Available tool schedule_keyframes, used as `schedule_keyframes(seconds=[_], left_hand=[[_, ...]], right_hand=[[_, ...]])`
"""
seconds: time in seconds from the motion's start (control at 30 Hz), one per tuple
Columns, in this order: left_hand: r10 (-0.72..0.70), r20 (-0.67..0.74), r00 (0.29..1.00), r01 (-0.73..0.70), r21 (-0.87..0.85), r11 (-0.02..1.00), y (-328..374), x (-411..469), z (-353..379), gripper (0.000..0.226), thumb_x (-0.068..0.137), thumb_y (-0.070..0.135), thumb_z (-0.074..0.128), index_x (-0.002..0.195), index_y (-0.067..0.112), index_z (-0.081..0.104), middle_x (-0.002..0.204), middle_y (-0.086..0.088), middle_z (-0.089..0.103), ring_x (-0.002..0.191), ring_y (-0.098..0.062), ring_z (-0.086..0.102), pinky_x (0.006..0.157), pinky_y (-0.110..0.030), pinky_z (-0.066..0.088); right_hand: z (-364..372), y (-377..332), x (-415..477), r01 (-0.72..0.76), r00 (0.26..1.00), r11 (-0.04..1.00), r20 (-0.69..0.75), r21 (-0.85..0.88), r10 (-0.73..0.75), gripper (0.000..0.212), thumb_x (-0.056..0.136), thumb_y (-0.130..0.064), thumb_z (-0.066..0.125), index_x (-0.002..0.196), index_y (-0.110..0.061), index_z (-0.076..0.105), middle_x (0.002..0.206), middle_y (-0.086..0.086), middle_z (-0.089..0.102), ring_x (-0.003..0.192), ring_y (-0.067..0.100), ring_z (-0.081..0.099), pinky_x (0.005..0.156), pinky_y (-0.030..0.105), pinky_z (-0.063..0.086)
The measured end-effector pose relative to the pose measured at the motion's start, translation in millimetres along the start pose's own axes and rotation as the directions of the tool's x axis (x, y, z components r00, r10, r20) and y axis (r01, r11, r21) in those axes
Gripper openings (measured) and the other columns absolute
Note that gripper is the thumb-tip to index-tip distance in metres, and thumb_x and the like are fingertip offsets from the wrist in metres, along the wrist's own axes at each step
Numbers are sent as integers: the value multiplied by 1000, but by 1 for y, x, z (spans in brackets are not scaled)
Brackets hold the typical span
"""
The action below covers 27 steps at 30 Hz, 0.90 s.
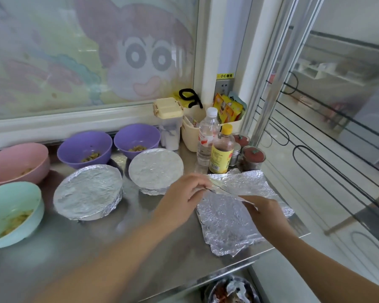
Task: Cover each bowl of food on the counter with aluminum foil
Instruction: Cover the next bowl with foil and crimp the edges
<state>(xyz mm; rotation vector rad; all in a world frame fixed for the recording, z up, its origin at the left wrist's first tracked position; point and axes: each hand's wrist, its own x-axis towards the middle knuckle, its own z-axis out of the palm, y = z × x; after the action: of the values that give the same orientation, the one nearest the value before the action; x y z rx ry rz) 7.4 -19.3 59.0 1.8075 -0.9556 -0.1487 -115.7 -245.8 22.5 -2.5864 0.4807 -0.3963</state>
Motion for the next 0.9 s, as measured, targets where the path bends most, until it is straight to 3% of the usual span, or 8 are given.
schedule_keyframes(seconds=[0.13,0.27,0.4,0.47,0.57,0.67,0.77,0.9], left_hand=[[-15,-75,997,23,103,994,-11,-19,-39,35,95,5,60,123,25,61,123,12,56,102,-4,64,92,-17,48],[-50,-151,987,91,275,957,-31,-44,-92,34,97,10,57,125,28,58,122,15,55,100,-1,62,83,-22,50],[-112,-229,967,214,489,846,-57,-79,-154,29,94,13,56,118,28,63,116,9,62,103,-14,62,85,-34,50],[-156,-260,953,281,570,772,-68,-100,-187,30,92,13,57,116,28,65,119,9,64,105,-17,63,84,-32,49],[-186,-269,945,323,675,663,-82,-130,-234,33,88,15,61,119,27,65,121,5,64,100,-25,65,80,-37,52],[-348,-226,910,380,789,483,-99,-159,-270,44,87,31,62,130,23,56,127,-2,56,107,-30,61,86,-41,50],[-570,-196,798,422,857,296,-121,-187,-295,53,88,51,58,133,24,50,131,-2,50,112,-29,57,92,-41,48],[-625,-143,767,390,878,278,-142,-211,-306,31,93,33,50,120,22,60,117,-2,63,102,-28,64,85,-38,53]], right_hand=[[9,-29,-6,-60,994,991,-86,123,71,22,99,-16,64,118,-16,76,89,-1,77,61,1,61,60,9,42],[21,-65,-10,-140,983,958,-81,252,165,24,104,-23,56,85,-16,69,55,-1,57,47,15,49,47,32,38],[31,-121,-17,-133,968,942,-162,307,189,46,103,-26,54,60,-22,41,45,-5,38,44,14,33,46,29,25],[41,-151,-20,-85,960,944,-227,318,163,42,102,-20,56,62,-24,45,46,-2,43,45,20,40,47,32,28],[62,-195,-21,-2,939,944,-324,329,115,22,103,-15,57,87,-4,68,59,14,58,57,37,51,54,37,31],[85,-237,-24,93,930,949,-368,302,27,16,101,-12,56,105,-10,72,69,8,60,62,25,49,60,33,32],[108,-266,-27,93,954,947,-301,307,4,19,99,-7,58,111,-13,71,87,17,70,69,23,47,66,31,37],[120,-306,-38,157,932,961,-356,229,-68,25,94,1,58,109,-12,73,92,6,67,89,29,56,83,31,44]])
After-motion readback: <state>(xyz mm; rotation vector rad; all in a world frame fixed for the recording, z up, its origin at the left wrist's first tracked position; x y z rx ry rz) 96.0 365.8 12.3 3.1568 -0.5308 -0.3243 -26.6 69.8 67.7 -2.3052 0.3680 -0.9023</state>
